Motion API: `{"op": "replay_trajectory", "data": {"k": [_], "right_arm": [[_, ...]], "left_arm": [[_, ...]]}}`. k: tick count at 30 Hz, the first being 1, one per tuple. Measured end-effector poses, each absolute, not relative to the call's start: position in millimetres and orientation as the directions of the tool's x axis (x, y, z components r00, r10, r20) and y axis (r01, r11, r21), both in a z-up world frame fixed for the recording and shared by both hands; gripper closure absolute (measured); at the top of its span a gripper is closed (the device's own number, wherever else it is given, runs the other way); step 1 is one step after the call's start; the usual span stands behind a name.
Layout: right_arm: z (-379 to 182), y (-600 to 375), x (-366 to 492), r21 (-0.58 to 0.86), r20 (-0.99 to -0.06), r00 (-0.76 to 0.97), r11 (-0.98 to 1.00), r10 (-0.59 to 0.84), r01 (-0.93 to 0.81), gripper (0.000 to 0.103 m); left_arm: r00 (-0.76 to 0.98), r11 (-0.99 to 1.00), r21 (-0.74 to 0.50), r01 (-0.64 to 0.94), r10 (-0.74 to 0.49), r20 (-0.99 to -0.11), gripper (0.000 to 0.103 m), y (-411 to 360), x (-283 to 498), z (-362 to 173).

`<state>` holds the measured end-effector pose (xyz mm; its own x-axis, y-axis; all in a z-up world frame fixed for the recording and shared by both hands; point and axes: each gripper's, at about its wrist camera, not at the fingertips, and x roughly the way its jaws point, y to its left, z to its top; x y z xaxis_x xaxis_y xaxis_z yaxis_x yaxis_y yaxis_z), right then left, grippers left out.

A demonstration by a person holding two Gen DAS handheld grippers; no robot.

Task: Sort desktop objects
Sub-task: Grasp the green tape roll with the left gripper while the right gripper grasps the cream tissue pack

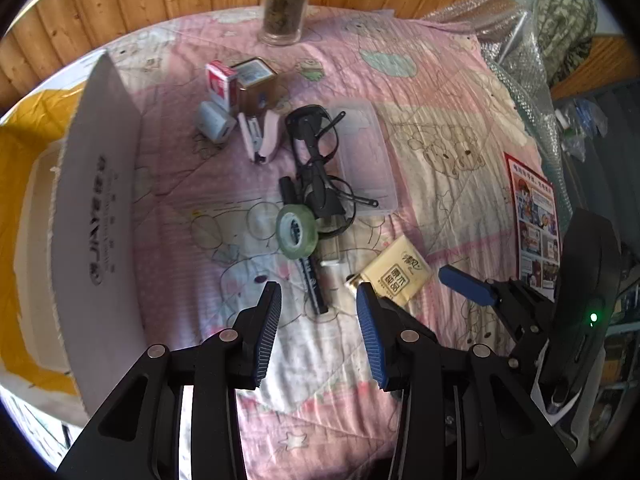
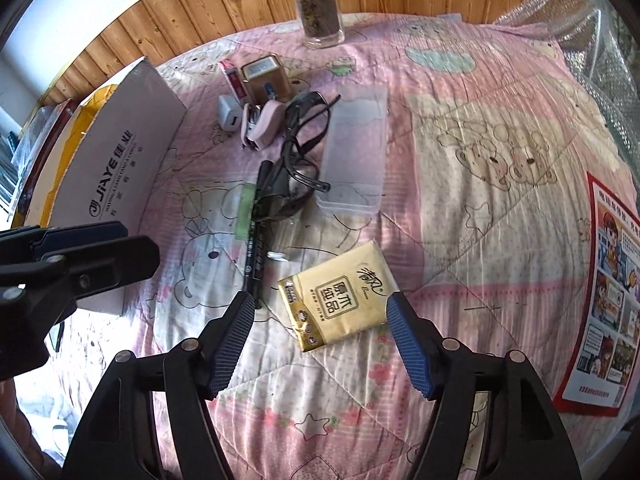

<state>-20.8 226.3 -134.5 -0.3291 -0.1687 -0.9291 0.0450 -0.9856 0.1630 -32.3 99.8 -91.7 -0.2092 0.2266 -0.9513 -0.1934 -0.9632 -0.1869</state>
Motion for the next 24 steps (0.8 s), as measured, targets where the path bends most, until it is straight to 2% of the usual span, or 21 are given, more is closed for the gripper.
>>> {"op": "replay_trajectory", "data": {"k": [9,13,17,22,24], "right_arm": [[-159,276,-14,0.228,-0.935,-0.299,-0.969,-0.190,-0.096,0.028],[-171,295,-7,0.324,-0.920,-0.284,-0.933,-0.271,-0.158,0.028],[-175,281,-12,0.355,-0.907,-0.278,-0.930,-0.317,-0.099,0.026],[-183,247,-22,0.286,-0.924,-0.255,-0.958,-0.285,0.032,0.022],[-190,238,-28,0.259,-0.931,-0.250,-0.964,-0.265,0.058,0.017]], "left_arm": [[-0.136,-0.959,-0.189,-0.213,0.220,-0.966,0.062,116,-56,-131],[-0.121,-0.966,-0.183,-0.184,0.207,-0.971,0.062,110,-63,-147],[-0.098,-0.971,-0.213,-0.111,0.223,-0.970,0.062,93,-71,-161],[-0.066,-0.962,-0.267,-0.053,0.270,-0.961,0.061,83,-79,-176],[-0.064,-0.961,-0.269,-0.058,0.273,-0.960,0.061,85,-81,-179]]}}
